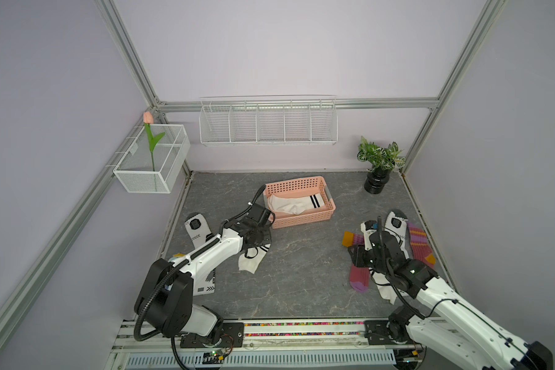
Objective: Place the socks together as a pair
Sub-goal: Move the sock to the center of the board.
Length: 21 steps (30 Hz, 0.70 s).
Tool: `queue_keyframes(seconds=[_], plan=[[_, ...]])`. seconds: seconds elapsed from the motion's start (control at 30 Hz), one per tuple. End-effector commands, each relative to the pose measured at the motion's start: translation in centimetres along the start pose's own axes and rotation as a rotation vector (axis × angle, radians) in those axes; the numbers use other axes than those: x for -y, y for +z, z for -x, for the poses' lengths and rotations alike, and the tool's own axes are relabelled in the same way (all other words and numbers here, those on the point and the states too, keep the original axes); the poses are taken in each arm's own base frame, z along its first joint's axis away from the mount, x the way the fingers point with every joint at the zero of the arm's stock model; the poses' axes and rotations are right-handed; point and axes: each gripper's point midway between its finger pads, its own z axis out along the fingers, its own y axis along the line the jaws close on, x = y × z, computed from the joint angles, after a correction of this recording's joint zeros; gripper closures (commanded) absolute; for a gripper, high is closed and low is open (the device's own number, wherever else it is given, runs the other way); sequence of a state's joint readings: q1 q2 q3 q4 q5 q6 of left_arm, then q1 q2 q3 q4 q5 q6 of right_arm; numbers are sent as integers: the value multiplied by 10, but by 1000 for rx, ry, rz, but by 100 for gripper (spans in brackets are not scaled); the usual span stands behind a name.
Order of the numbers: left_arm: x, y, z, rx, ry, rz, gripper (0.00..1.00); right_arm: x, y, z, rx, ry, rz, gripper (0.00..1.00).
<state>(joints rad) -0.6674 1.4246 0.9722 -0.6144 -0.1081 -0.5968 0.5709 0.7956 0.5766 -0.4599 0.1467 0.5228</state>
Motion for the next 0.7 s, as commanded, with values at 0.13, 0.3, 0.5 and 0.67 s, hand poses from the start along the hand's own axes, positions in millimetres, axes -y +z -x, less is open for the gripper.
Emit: queue_keyframes(seconds=[0.13, 0.3, 0.5, 0.67], plan=[[84, -23, -28, -29, 86, -254, 100, 4, -7, -10, 2, 46, 23, 59], [133, -13, -41, -59, 121, -376, 100, 12, -11, -15, 9, 52, -4, 59], [169, 1, -57, -113, 191, -391, 51, 19, -7, -23, 0, 67, -25, 58], [141, -17, -40, -17, 130, -300, 31, 13, 3, -28, -40, 42, -1, 60]])
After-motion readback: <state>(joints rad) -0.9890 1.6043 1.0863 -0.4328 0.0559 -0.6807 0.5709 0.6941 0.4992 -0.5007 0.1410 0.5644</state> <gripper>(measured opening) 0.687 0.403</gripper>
